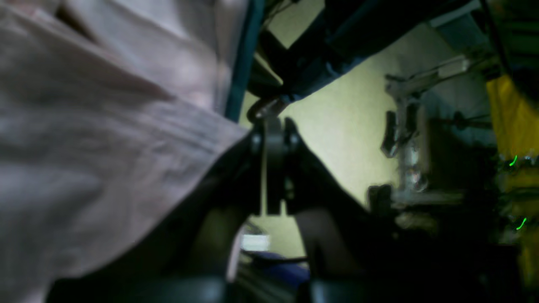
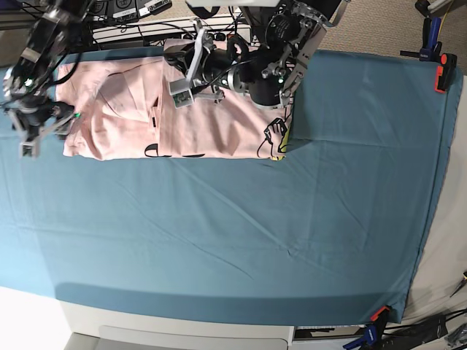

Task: Fold the T-shirt properly
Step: 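Grasp the shirt end near the right gripper and lift it, then fold the lifted end with the right gripper over the stack, then square the folded stack's sides with both grippers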

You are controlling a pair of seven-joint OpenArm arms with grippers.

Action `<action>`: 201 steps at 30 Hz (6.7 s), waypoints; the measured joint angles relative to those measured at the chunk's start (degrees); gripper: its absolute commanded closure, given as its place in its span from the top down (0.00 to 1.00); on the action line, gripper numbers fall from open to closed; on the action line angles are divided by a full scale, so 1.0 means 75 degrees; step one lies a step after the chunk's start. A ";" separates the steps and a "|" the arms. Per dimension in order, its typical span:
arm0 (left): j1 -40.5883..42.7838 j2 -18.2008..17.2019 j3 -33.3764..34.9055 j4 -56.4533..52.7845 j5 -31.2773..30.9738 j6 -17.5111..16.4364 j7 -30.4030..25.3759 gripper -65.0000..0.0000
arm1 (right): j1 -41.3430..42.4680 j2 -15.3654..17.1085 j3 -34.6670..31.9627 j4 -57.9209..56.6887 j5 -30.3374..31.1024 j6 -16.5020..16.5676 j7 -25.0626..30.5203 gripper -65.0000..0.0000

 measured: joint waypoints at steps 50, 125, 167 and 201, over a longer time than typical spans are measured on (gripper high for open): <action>-0.0006 -0.0979 -0.1842 0.0592 -0.0085 0.0163 0.0385 0.25 | 0.0571 0.1874 -0.1241 -0.2597 0.9186 0.1652 -0.2990 0.00; 0.0708 -0.2602 -0.4855 0.0606 -0.1836 -0.0058 0.0848 0.25 | 0.0149 -0.3701 -0.5514 0.0650 0.3494 0.1842 -0.1224 0.38; 0.2340 -0.2949 -0.6330 0.1192 -0.1912 0.0973 -0.0026 0.61 | 0.1527 -0.2369 -0.1204 -0.0338 0.3185 0.0769 -0.1562 0.58; 0.3179 -0.1451 -0.4593 0.1358 -0.1154 0.1507 -0.0603 0.70 | 0.3168 -0.1463 -0.3643 -0.3617 0.5304 0.1026 -0.2906 0.58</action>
